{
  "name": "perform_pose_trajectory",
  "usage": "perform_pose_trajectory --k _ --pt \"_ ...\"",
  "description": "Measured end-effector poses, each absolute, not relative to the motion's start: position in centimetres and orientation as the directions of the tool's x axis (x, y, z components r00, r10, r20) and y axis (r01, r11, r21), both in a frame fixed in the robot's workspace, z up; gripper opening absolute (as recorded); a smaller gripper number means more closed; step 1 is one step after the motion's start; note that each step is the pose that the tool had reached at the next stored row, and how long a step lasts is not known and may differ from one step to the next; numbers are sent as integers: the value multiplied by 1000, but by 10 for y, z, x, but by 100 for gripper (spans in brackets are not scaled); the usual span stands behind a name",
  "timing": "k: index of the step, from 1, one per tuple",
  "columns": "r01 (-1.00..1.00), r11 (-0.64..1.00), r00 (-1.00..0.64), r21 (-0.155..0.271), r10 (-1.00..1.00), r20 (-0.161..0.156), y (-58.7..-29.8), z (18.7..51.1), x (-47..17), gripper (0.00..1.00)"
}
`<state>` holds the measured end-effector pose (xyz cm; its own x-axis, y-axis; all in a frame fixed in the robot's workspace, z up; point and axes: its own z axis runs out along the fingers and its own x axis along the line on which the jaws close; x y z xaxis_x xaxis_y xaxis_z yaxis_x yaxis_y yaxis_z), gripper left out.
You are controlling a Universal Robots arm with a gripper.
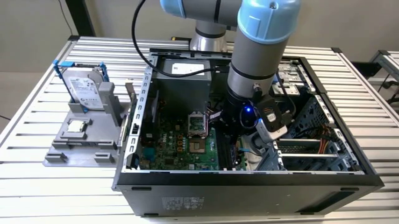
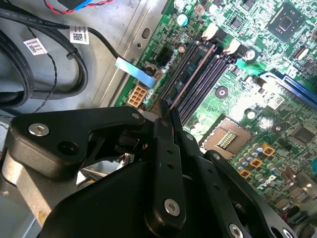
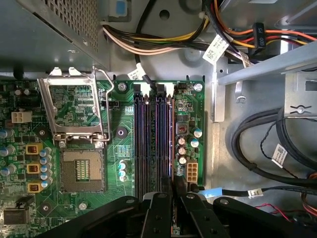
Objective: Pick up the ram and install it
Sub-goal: 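Insert the ram into the slot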
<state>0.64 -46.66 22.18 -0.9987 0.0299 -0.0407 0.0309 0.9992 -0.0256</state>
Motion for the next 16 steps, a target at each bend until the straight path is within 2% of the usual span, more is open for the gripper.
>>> perform_pose_trajectory --k 16 --pt "41 999 -998 -26 40 -41 -467 218 7 0"
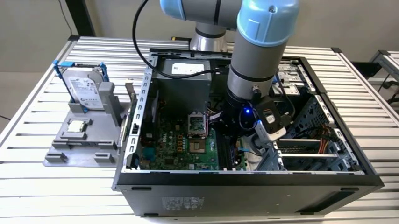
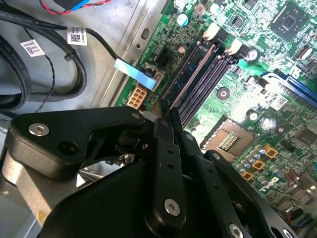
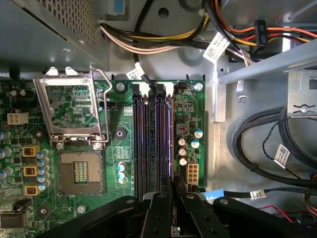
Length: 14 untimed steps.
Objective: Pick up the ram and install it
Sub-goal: 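Insert the ram into the slot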
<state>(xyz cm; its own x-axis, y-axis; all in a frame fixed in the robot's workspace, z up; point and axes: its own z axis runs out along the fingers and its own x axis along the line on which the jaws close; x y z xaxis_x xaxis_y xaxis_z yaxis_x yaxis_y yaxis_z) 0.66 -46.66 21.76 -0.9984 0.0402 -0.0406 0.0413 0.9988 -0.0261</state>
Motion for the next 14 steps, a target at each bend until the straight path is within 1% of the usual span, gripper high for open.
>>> perform_pose_trajectory --k 7,8,14 --pt "41 999 -998 -27 40 -41 -467 218 7 0" --pt "41 999 -998 -27 40 -41 -467 218 7 100" --pt "41 999 -998 -31 40 -41 -467 219 7 100"
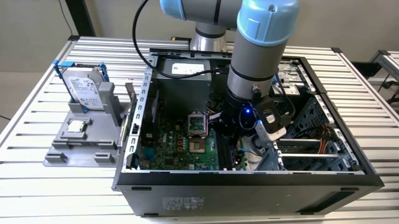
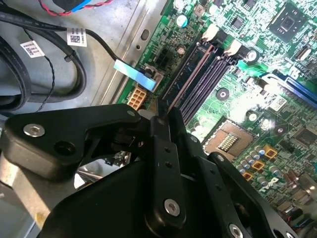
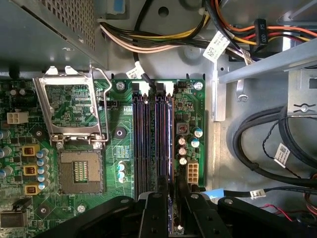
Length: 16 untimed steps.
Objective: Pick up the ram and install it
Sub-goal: 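Insert the ram into the slot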
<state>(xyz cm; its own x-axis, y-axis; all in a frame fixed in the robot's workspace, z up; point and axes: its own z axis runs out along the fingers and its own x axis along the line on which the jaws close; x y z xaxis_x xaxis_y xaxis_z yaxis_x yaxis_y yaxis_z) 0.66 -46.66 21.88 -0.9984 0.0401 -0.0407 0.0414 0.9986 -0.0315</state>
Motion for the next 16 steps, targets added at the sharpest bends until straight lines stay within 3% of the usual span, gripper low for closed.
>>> perform_pose_trajectory --k 8,15,16 --pt "41 999 -998 -34 40 -41 -467 250 7 100" --pt "41 998 -998 -38 40 -41 -467 251 7 100" --pt "41 998 -998 -38 40 -41 -467 251 7 0"
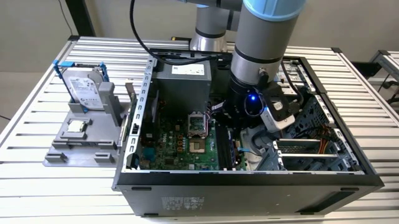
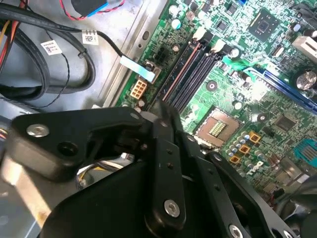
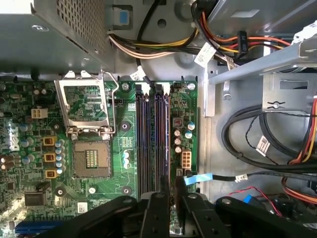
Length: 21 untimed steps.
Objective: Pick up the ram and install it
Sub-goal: 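Insert the ram into the slot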
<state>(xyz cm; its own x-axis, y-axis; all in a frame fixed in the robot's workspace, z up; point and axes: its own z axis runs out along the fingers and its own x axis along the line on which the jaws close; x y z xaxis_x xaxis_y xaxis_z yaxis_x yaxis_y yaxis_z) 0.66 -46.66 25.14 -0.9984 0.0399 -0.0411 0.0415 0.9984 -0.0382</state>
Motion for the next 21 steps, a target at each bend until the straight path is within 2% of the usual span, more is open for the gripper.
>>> perform_pose_trajectory --k 17,21 --pt "41 998 -998 -46 40 -41 -467 251 7 0" --pt "-12 999 -999 -43 -14 -41 -466 251 7 0"
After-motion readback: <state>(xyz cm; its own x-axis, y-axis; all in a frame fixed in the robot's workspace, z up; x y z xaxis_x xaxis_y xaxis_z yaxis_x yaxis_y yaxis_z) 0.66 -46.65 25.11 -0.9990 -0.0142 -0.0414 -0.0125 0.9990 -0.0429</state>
